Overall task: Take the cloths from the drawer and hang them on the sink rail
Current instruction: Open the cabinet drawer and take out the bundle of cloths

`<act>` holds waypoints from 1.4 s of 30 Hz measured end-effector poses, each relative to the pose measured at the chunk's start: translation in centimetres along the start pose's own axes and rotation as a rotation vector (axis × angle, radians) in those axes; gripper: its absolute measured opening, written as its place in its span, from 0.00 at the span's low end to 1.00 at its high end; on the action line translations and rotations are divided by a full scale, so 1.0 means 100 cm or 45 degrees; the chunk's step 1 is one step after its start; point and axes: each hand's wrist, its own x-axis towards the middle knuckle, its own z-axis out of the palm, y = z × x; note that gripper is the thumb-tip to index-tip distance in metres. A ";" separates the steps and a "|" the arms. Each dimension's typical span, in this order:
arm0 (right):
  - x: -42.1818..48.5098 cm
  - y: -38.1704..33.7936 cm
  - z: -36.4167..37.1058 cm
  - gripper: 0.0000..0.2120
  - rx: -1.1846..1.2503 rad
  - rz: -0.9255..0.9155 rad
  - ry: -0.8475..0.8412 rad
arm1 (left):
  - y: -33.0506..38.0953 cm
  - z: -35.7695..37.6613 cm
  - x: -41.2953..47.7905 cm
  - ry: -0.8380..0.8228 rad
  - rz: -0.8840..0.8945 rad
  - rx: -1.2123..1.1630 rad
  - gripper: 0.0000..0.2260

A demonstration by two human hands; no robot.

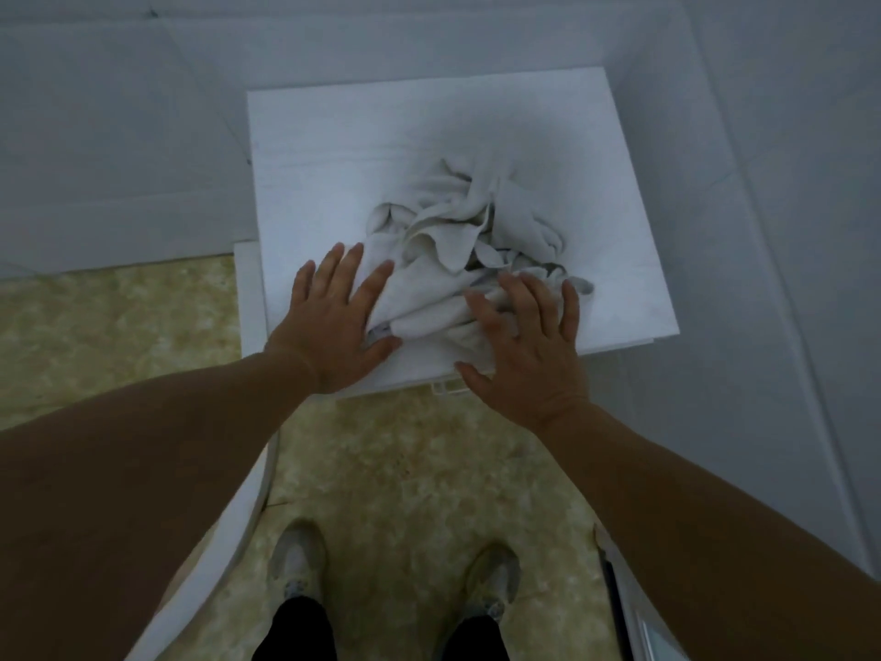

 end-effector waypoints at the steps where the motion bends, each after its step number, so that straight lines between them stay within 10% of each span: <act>1: 0.005 0.003 -0.001 0.37 0.011 0.034 0.020 | -0.001 -0.006 0.001 0.065 0.040 0.021 0.38; 6: 0.034 0.018 -0.001 0.46 0.149 0.312 -0.129 | 0.007 -0.033 0.024 0.330 0.127 0.028 0.38; 13: 0.061 0.030 0.008 0.51 0.406 0.410 -0.435 | 0.016 -0.034 0.064 -0.061 0.118 -0.059 0.38; 27: 0.074 0.013 0.006 0.28 0.349 0.336 -0.347 | 0.042 -0.050 0.067 -0.035 0.090 -0.280 0.30; 42: 0.135 0.001 -0.205 0.32 0.499 0.327 -0.311 | 0.088 -0.278 0.030 -0.053 0.146 -0.199 0.35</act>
